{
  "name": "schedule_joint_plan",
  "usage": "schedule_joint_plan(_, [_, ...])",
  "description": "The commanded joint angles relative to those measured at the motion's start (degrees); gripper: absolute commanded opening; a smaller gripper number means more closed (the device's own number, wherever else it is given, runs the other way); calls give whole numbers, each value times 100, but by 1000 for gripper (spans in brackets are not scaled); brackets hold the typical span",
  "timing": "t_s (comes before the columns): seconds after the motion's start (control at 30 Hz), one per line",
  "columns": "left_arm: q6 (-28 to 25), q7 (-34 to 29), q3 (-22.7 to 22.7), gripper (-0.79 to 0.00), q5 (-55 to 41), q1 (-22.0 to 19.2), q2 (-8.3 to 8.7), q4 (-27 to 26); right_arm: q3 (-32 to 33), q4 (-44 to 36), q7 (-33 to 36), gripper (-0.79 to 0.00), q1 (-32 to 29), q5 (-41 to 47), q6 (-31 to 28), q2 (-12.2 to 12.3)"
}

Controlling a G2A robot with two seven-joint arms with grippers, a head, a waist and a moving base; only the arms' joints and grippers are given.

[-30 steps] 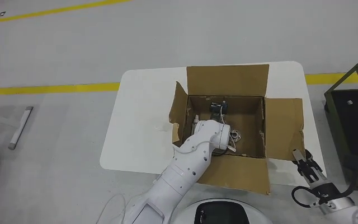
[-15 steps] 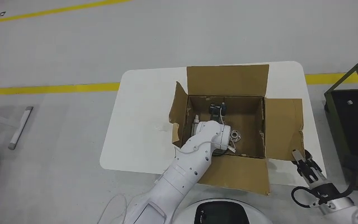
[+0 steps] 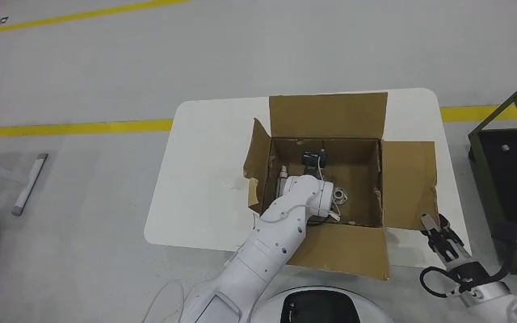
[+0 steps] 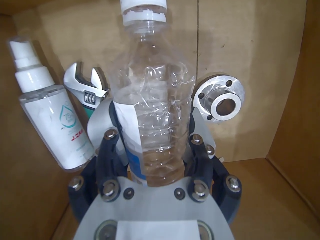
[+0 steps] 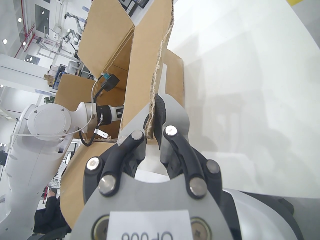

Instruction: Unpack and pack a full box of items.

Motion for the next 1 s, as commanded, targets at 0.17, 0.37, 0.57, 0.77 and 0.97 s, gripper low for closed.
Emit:
schedule_joint_plan(0.17, [-18,24,-47,-785,11,-25,-40,53,12,24,27,-785,58,-3,4,-4])
schedule_joint_plan(0.37, [33,-15,-207,-785,-141,-73,-67,-168,122,97,35,-785,175,-24,4,0])
schedule_joint_plan(0.57, [-1,-49,-433,-785,-303,-68,-56,-651,329,224,66,-785,328,-38,10,10])
schedule_joint_plan(0.77, [-17,-133,-654,-785,-295,-7,-14,-1180,559,323,36,-785,397,-31,53,14])
schedule_joint_plan(0.97, [-107,-323,-856,-785,-191,62,45,-1661,839,373,131,-785,450,29,62,23])
